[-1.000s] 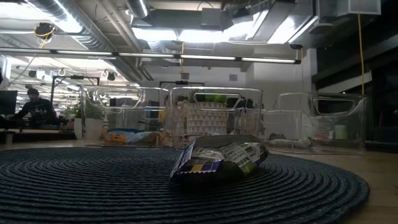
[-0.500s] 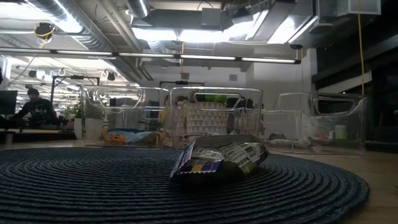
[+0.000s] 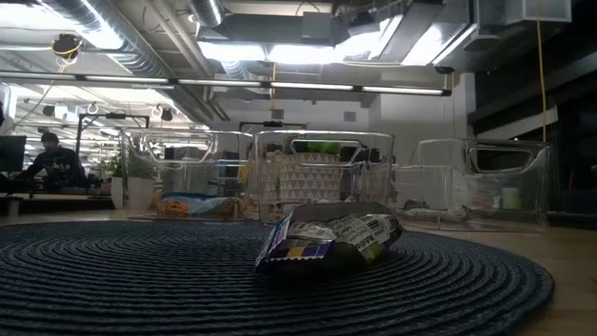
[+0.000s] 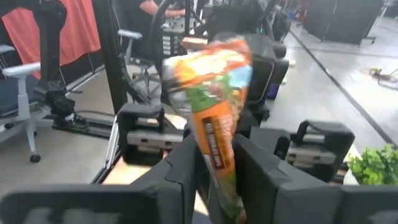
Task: Pick and place Granola Bars by type
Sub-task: Put the yellow granola bar into the left transparent bin
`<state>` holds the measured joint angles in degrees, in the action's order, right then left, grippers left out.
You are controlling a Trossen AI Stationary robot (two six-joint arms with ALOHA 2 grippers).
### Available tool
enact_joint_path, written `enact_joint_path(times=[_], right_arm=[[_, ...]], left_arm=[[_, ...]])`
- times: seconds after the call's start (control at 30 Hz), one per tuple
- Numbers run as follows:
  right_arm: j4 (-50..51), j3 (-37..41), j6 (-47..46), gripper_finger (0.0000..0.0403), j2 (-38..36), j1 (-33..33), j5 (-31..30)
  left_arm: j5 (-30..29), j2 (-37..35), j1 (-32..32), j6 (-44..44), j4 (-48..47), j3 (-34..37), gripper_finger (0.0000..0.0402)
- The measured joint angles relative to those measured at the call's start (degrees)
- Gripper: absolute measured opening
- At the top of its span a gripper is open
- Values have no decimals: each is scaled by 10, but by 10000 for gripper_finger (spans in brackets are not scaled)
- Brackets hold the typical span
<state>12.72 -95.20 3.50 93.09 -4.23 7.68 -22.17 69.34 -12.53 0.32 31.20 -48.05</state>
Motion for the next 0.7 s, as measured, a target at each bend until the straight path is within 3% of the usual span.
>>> enact_joint_path(times=[0.23,0.7], right_arm=[[92,-1,-2,128,-24,0,-2],[360,0,-39,131,-98,-6,-134]], left_arm=[[-7,0,-4,0,-2,1,13],[-7,-2,-10,6,3,0,9]])
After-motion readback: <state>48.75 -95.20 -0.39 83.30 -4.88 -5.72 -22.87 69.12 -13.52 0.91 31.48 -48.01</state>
